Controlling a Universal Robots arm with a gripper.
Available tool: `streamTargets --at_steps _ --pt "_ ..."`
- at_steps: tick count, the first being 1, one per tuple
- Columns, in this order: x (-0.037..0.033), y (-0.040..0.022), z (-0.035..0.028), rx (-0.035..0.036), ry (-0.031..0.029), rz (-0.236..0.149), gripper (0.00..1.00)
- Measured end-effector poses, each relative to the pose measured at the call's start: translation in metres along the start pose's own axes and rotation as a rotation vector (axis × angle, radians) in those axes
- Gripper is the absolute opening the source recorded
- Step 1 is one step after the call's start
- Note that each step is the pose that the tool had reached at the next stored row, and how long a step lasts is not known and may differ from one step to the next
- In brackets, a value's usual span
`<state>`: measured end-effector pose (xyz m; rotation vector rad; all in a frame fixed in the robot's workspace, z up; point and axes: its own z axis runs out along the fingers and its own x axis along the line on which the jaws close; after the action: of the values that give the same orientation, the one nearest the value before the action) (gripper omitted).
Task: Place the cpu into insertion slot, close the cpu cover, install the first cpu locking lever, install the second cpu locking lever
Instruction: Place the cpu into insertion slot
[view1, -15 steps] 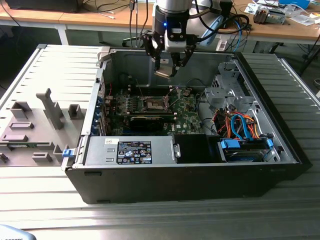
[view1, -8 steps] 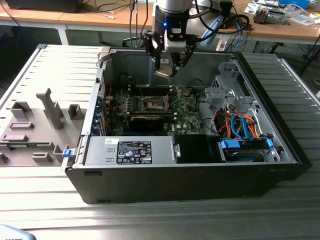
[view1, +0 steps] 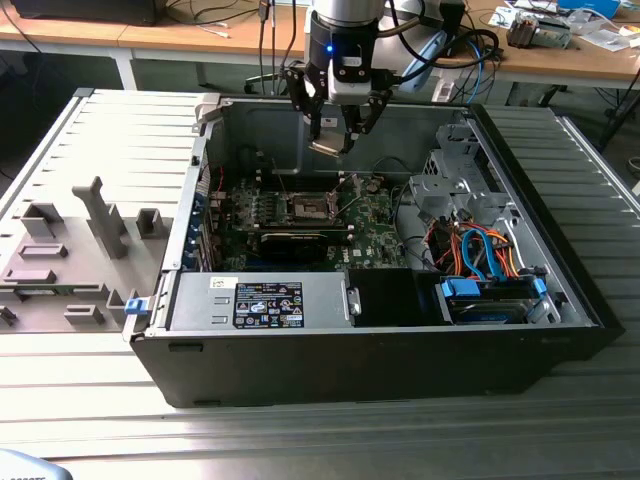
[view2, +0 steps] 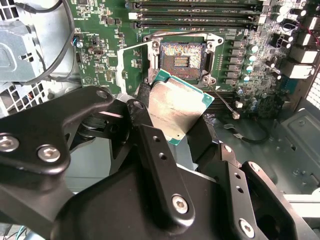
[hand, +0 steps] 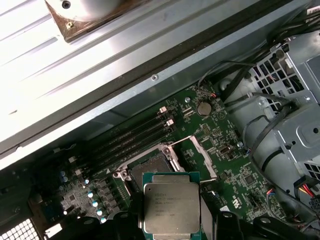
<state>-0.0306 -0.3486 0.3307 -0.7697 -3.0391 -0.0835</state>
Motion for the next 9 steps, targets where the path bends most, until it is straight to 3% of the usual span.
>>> streamTargets --at_steps 9 --pt "0.0000 0.0000 0.0000 -0.0001 -0.0002 0.005 0.55"
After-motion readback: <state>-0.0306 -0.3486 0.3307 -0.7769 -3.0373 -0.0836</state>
